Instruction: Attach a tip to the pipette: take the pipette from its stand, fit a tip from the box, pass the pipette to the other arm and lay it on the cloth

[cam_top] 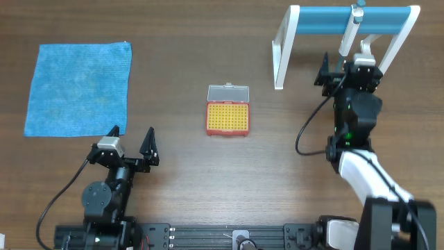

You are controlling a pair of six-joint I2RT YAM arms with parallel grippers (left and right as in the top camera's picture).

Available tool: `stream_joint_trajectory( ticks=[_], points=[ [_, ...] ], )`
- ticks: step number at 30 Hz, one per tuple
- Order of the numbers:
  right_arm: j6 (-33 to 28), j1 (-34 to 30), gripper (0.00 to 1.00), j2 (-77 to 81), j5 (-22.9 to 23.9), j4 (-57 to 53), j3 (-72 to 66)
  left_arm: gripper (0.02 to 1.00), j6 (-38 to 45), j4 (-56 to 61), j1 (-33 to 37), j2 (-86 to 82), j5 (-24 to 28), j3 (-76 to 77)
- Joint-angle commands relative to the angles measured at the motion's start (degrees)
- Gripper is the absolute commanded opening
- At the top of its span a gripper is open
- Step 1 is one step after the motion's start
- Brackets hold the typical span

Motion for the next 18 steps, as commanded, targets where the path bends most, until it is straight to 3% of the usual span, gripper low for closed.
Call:
stream_joint_trajectory(
  ticks=[1, 15, 18],
  points=[
    [0.6, -0.7, 0.974, 7.9, -0.1, 0.6, 6.3, 0.936, 0.7, -0.2, 0.1, -0.3, 0.8, -0.2],
    [0.4, -1.6, 0.976, 16.5, -0.2, 0.6, 14.1, 0.936, 0.7, -0.1, 0.1, -0.3, 0.8, -0.2],
    [0.1, -1.6, 0.978, 16.5, -4.7, 0.6, 14.2, 0.936, 0.7, -0.2, 0.2, -0.3, 0.8, -0.2]
  ],
)
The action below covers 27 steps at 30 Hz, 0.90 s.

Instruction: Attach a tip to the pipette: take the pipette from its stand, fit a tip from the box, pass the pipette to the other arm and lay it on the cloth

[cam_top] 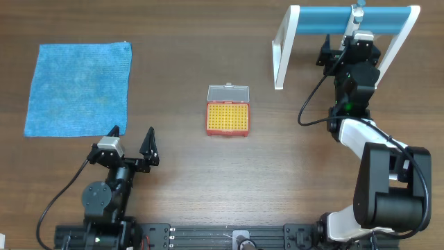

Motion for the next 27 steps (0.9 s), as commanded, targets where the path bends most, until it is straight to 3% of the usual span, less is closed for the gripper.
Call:
stream_joint_trajectory(
  ticks=[1, 11, 13, 25, 26, 27],
  points=[
    [-2.3, -0.2, 0.98, 0.8, -4.3, 0.2, 1.4, 0.939, 0.7, -0.1, 0.1, -0.3, 0.8, -0.2],
    [-3.5, -0.3, 0.978, 0.8, -3.9, 0.3, 1.4, 0.936, 0.7, -0.1, 0.1, -0.3, 0.8, -0.2],
    [-3.5, -0.4, 0.98, 0.8, -1.2, 0.3, 1.4, 0.936, 0.7, -0.1, 0.1, -0.3, 0.8, -0.2],
    [-3.5, -0.6, 0.987, 1.4, -2.1, -0.3, 1.4, 0.936, 0.7, -0.1, 0.1, -0.3, 0.8, -0.2],
    [-3.5, -0.6, 0.947, 1.4, -3.2, -0.3, 1.4, 0.939, 0.7, -0.1, 0.1, -0.3, 0.8, -0.2],
    [-3.5, -0.6, 0.79, 1.4, -3.4, -0.3, 1.4, 0.936, 0.7, -0.1, 0.1, -0.3, 0.8, -0.2]
  ],
)
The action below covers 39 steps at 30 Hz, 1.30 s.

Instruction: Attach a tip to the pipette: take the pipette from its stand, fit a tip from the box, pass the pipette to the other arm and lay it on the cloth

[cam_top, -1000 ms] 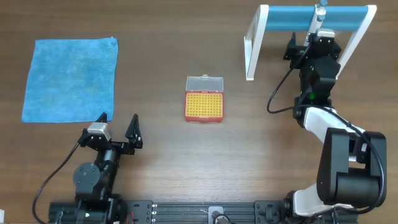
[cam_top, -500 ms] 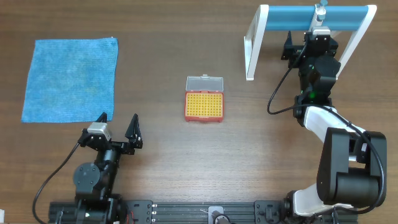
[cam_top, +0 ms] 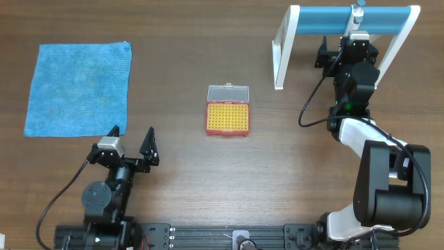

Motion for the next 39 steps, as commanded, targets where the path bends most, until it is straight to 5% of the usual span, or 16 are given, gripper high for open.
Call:
stream_joint_trajectory(
  ticks=[1, 2, 4, 19, 27, 30, 32, 33, 35, 39],
  points=[
    [-0.6, -0.3, 0.301, 0.6, -1.0, 0.2, 1.2, 0.939, 0.7, -0.1, 0.2, -0.3, 0.8, -0.2],
    [-0.6, -0.3, 0.292, 0.6, -1.0, 0.2, 1.2, 0.939, 0.7, -0.1, 0.1, -0.3, 0.8, -0.2],
    [-0.6, -0.3, 0.084, 0.6, -1.0, 0.2, 1.2, 0.936, 0.7, -0.1, 0.1, -0.3, 0.8, -0.2],
    [-0.6, 0.1, 0.082, -3.0, -1.0, 3.6, -1.4, 0.936, 0.7, -0.1, 0.1, -0.3, 0.8, -0.2],
    [-0.6, 1.9, 0.082, -17.4, -0.4, 3.5, -9.9, 0.936, 0.7, -0.1, 0.2, -0.3, 0.8, -0.2],
    [-0.5, 10.1, 0.08, -25.0, -4.4, 4.0, -13.3, 0.936, 0.7, -0.1, 0.2, -0.3, 0.8, -0.2],
    [2.6, 18.9, 0.08, -26.6, -16.1, 15.2, -20.1, 0.936, 0.7, -0.1, 0.1, -0.3, 0.8, -0.2],
    [8.2, 23.7, 0.08, -25.5, -17.5, 25.2, -24.3, 0.936, 0.7, -0.1, 0.2, -0.3, 0.8, -0.2],
    [10.0, 27.8, 0.08, -22.3, -17.5, 34.3, -28.7, 0.939, 0.7, -0.1, 0.2, -0.3, 0.8, -0.2],
    [12.8, 34.4, 0.08, -14.1, -17.5, 34.5, -27.2, 0.936, 0.7, -0.1, 0.1, -0.3, 0.8, -0.2]
  ],
)
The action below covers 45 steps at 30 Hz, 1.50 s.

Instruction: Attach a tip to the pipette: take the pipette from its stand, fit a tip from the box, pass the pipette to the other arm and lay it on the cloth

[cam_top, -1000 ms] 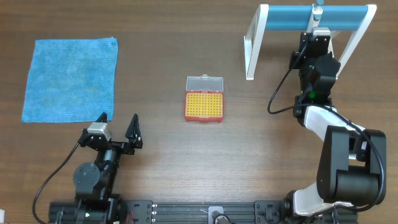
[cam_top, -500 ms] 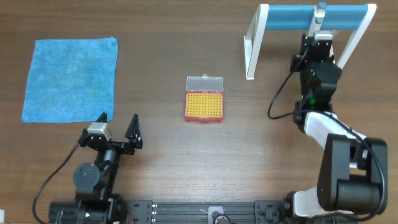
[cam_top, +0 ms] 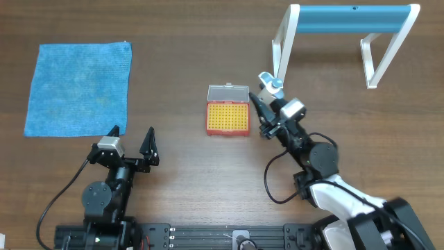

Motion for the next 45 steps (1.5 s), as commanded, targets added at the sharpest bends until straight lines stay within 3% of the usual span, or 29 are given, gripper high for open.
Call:
stream_joint_trajectory(
  ticks=[1, 4, 9, 15, 36, 45],
  points=[
    [3.8, 6.6, 0.08, 7.9, -1.0, 0.7, 2.5, 0.936, 0.7, -0.1, 0.1, -0.3, 0.8, -0.2],
    [4.0, 10.0, 0.077, 14.4, -1.0, 0.7, 7.6, 0.936, 0.7, -0.1, 0.2, -0.3, 0.8, -0.2],
    [3.3, 10.3, 0.082, 22.3, -0.9, 0.7, 14.5, 0.939, 0.7, -0.1, 0.1, -0.3, 0.8, -0.2],
    [-0.1, 9.4, 0.08, 25.7, 4.8, 0.6, 14.7, 0.936, 0.7, -0.1, 0.2, -0.3, 0.8, -0.2],
    [-0.1, 8.3, 0.082, 27.9, 4.6, -0.3, 13.0, 0.936, 0.7, -0.1, 0.1, -0.3, 0.8, -0.2],
    [-0.1, 8.4, 0.08, 27.9, 2.0, -0.4, 13.0, 0.936, 0.7, -0.1, 0.1, -0.3, 0.8, -0.2]
  ],
)
